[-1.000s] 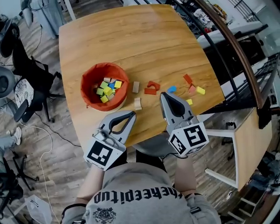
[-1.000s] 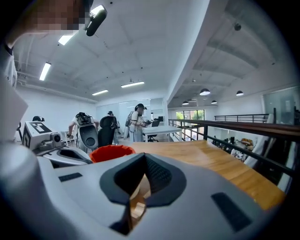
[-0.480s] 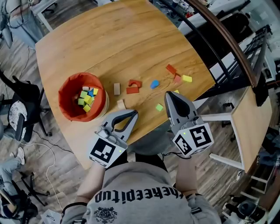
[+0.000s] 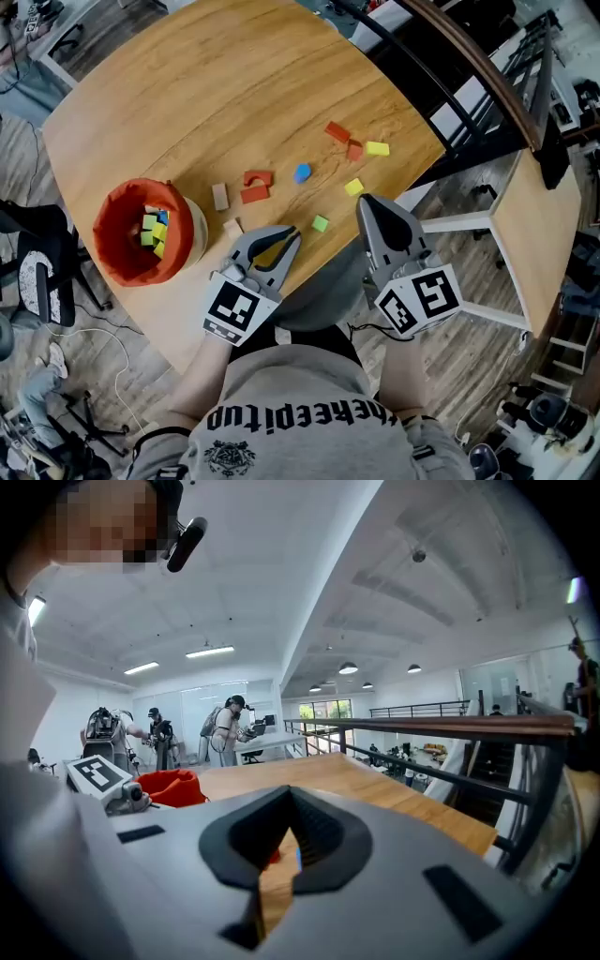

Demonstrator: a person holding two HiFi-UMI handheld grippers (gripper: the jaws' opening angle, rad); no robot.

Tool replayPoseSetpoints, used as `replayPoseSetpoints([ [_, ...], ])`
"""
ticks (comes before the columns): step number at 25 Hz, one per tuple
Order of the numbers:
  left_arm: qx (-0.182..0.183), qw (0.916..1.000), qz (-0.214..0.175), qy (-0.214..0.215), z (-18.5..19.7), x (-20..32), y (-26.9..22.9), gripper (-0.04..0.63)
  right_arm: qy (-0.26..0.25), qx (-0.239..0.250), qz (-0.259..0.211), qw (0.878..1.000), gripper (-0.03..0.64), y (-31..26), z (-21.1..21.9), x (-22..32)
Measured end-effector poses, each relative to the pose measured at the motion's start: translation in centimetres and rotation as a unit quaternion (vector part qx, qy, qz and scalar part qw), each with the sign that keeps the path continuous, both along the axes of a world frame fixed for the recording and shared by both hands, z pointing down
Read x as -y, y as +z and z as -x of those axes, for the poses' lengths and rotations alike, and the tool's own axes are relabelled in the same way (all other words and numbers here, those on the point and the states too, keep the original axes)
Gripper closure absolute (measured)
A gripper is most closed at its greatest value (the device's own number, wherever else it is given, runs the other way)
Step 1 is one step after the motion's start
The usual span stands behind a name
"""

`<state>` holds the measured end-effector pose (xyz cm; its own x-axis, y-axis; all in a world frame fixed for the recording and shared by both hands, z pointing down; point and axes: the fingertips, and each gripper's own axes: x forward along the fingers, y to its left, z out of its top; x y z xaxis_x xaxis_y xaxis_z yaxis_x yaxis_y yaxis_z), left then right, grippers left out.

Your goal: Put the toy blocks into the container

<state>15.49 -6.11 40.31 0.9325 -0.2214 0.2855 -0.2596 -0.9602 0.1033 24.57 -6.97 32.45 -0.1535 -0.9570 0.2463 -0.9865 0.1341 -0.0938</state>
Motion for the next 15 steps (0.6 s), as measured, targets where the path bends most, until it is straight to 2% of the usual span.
replayPoseSetpoints([
  [3,0.02,0.9995,0.013,0.02,-1.8,-0.1,1.7,0.486,0.016,0.003,0.005,1.0,0.606,0.4,-1.4,-0.6],
  [15,0.098,0.9916,0.025,0.081,-7.5,-0.9,7.9,0.44,0.075,0.012,0.027,0.997,0.606,2.0,-6.6,-3.3],
])
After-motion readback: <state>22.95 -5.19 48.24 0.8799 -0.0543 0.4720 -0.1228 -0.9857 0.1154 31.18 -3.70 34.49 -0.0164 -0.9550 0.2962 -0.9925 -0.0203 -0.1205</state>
